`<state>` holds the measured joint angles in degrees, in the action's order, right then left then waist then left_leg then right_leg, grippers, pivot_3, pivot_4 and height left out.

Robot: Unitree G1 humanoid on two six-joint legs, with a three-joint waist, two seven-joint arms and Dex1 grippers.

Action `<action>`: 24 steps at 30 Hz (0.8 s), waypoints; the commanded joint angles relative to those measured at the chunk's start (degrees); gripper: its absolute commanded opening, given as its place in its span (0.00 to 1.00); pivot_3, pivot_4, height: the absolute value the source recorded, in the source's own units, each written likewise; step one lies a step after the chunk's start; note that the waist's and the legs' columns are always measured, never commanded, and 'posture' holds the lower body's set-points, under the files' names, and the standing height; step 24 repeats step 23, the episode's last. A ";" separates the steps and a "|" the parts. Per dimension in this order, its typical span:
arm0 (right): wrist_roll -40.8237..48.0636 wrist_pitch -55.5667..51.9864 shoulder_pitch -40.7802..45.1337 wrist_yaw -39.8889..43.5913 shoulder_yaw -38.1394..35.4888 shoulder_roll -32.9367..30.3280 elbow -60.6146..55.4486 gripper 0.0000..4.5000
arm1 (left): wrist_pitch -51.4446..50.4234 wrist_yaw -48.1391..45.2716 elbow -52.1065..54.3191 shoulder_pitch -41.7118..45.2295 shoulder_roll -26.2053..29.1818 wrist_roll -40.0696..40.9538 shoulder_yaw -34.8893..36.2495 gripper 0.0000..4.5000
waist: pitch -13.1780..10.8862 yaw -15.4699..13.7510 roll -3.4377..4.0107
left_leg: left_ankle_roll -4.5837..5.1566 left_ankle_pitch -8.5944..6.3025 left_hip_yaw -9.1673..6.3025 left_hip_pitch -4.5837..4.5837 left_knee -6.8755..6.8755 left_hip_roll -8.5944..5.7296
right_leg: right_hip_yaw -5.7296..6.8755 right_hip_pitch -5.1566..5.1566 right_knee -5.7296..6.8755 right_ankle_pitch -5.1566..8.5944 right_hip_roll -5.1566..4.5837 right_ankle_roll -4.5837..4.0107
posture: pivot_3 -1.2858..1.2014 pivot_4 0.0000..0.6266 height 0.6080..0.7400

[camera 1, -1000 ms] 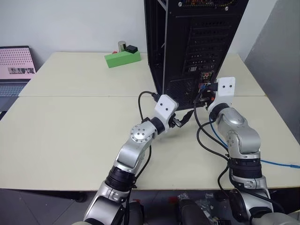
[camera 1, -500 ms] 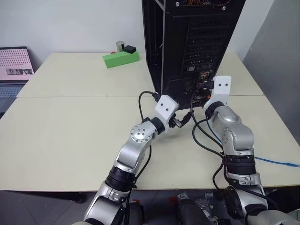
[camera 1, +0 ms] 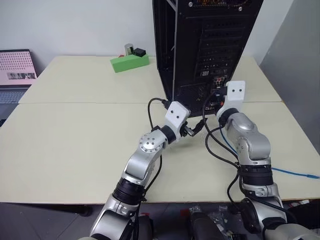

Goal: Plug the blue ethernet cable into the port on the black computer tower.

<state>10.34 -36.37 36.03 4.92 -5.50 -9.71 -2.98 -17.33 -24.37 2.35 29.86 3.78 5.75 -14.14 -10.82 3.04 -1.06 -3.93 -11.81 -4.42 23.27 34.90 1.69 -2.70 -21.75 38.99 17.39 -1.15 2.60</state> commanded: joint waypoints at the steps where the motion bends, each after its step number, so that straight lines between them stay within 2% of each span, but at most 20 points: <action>1: 2.08 -2.47 -2.39 3.40 -1.16 -3.19 -6.83 0.51 | -0.16 -1.04 1.95 0.97 0.53 1.92 2.11 1.00 | 0.00 -0.32 0.00 | 0.00 0.00 -0.01 0.06 0.00 -0.01 | 0.02 -0.04 0.00 0.00 -0.01 0.00 | 0.52 0.24 1.00; 5: 4.41 -3.85 -5.28 7.50 -2.58 -7.09 -10.98 0.71 | -2.18 -1.98 2.00 2.09 2.57 2.58 4.06 1.00 | 0.00 -0.47 0.00 | 0.00 0.00 -0.03 0.11 0.01 -0.01 | 0.06 -0.08 0.00 0.00 -0.01 0.00 | 0.52 0.24 1.00; 10: 9.84 0.14 -10.38 21.58 -4.80 -16.80 -15.47 0.95 | -9.03 -9.23 7.41 1.99 9.67 7.04 6.03 1.00 | -0.01 -0.60 0.00 | 0.00 0.00 -0.06 0.12 0.01 -0.01 | 0.11 -0.08 -0.01 0.01 0.00 0.01 | 0.52 0.24 1.00; 17: 16.01 3.21 -14.67 33.23 -11.48 -25.98 -14.70 0.95 | -11.44 -15.29 12.36 0.24 19.23 9.99 9.31 1.00 | -0.01 -0.58 0.00 | 0.00 0.00 -0.06 0.11 0.02 0.00 | 0.11 -0.06 -0.02 0.01 0.00 0.01 | 0.52 0.24 1.00; 24: 21.48 2.58 -16.69 37.62 -15.38 -29.16 -14.59 0.95 | -12.85 -20.26 14.76 -2.15 25.37 14.59 12.87 1.00 | -0.02 -0.61 -0.02 | 0.00 0.00 -0.06 0.11 0.02 0.00 | 0.10 -0.06 -0.04 0.01 -0.01 0.01 | 0.52 0.24 1.00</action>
